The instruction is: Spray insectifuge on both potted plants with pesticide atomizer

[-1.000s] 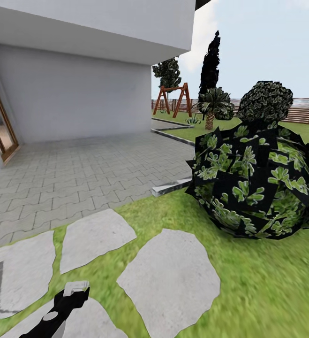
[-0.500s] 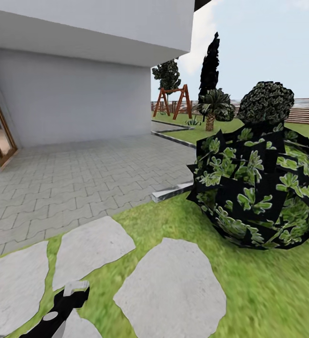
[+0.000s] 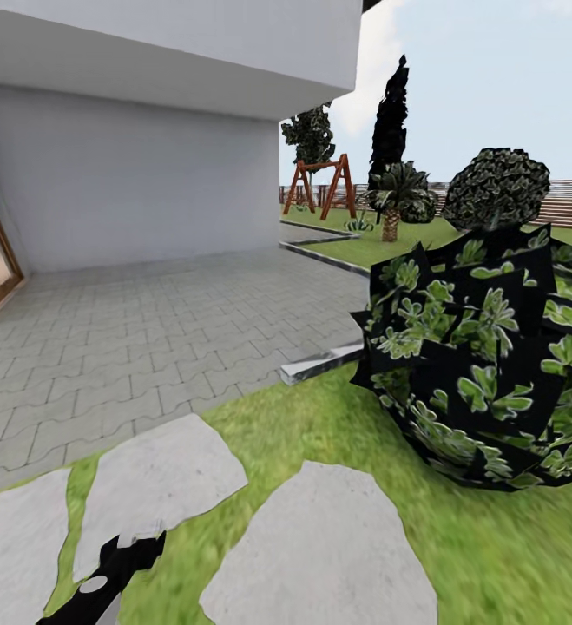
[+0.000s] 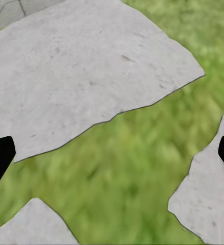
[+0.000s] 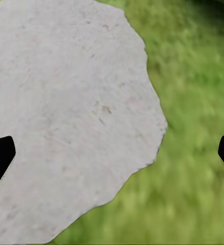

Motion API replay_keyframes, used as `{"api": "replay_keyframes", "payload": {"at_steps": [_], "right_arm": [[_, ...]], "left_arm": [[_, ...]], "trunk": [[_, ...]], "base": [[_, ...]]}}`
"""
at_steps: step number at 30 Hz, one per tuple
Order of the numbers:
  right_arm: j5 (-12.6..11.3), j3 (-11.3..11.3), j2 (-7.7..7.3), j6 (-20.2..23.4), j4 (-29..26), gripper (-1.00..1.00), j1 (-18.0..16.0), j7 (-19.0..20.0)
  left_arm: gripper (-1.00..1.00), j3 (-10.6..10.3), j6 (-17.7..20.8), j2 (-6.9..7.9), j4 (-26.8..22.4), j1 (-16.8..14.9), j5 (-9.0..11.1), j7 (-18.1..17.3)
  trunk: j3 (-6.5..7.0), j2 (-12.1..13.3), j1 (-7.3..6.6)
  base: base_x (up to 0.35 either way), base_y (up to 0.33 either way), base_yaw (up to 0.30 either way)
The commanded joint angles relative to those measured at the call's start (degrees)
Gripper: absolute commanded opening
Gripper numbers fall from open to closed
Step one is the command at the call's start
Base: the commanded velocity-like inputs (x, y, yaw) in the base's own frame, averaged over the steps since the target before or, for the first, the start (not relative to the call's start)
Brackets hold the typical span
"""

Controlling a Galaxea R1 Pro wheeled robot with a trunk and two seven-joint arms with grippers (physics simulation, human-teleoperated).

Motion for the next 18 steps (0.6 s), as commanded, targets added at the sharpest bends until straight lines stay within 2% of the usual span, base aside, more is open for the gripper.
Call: {"api": "replay_keyframes", "payload": {"at_steps": [1, 18], "right_arm": [[0.0, 0.0, -0.01, -0.2, 0.0, 1.00, 0.0, 0.0], [0.0, 0.0, -0.01, -0.2, 0.0, 1.00, 0.0, 0.0]], "left_arm": [[1.00, 0.2, -0.2, -0.02, 0.1, 0.0, 0.0, -0.1], [1.00, 0.2, -0.2, -0.02, 0.1, 0.0, 0.0, 0.0]], "trunk": [[-0.06, 0.0, 0.02], [-0.06, 0.0, 0.02]], "base": [[0.338, 0.000, 0.000], [0.338, 0.000, 0.000]]}}
